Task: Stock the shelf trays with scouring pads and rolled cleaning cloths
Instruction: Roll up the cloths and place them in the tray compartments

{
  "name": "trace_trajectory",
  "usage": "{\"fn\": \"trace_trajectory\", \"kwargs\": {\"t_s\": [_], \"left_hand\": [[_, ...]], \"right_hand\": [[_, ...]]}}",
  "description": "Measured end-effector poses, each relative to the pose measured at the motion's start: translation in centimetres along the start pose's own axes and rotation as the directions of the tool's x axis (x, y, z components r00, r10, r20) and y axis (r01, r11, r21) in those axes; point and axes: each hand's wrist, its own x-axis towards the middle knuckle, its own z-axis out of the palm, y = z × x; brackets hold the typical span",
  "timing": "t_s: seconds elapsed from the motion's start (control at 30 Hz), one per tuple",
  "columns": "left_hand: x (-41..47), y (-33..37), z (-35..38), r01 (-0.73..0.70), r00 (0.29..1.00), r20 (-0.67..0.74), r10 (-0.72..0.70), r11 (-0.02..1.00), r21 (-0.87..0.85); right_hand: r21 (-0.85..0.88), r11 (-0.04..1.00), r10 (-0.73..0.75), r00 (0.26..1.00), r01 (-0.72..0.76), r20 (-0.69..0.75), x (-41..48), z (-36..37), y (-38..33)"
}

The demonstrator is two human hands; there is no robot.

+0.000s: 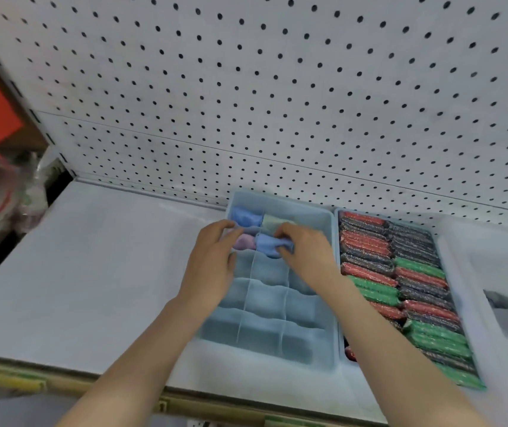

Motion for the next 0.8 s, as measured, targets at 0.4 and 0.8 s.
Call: {"fn": "trace_trajectory", "kwargs": {"t_s": [0.4,0.8], "left_hand": [[0.0,0.0,-0.2,0.006,0.999,0.034,-0.007,0.999,0.032],[0.5,7.6,2.9,-0.077,0.992,0.103,0.068,0.993,0.086]], "right_hand": [[-0.323,0.946,0.015,0.989,0.034,0.149,1.7,1.3,-1.1],[0.150,0.983,0.134,0.974,-0.107,-0.183,-11.7,-12.2,7.9]]}}
